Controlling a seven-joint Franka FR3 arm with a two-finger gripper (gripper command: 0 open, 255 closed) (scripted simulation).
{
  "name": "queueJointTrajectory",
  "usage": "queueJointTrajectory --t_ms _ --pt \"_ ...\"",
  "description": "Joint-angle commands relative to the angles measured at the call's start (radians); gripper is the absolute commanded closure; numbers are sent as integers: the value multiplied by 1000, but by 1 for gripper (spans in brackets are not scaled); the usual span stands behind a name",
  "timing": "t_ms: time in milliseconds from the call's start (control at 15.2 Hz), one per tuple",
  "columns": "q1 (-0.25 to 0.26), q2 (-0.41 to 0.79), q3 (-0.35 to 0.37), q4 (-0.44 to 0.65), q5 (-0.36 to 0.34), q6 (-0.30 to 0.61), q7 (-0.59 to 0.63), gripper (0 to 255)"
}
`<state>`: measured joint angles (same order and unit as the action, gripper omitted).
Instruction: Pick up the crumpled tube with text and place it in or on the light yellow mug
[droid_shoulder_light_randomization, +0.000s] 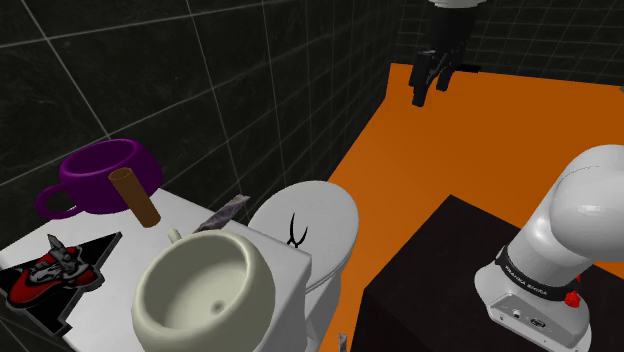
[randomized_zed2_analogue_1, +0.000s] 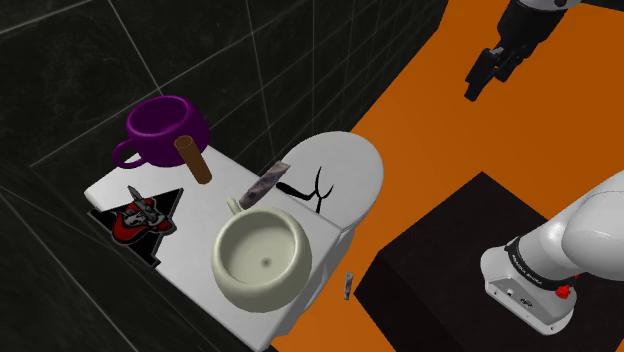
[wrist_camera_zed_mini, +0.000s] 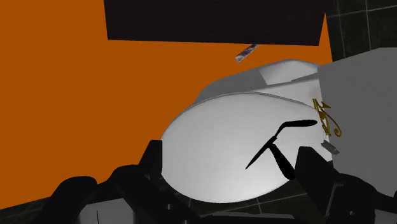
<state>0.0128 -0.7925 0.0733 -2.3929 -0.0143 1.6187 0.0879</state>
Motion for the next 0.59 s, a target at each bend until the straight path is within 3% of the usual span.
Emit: queueJointTrajectory --t_ms 0,528 --pt "0 0 0 0 0 0 0 0" --pt "3 15 215 -35 167 54 381 0"
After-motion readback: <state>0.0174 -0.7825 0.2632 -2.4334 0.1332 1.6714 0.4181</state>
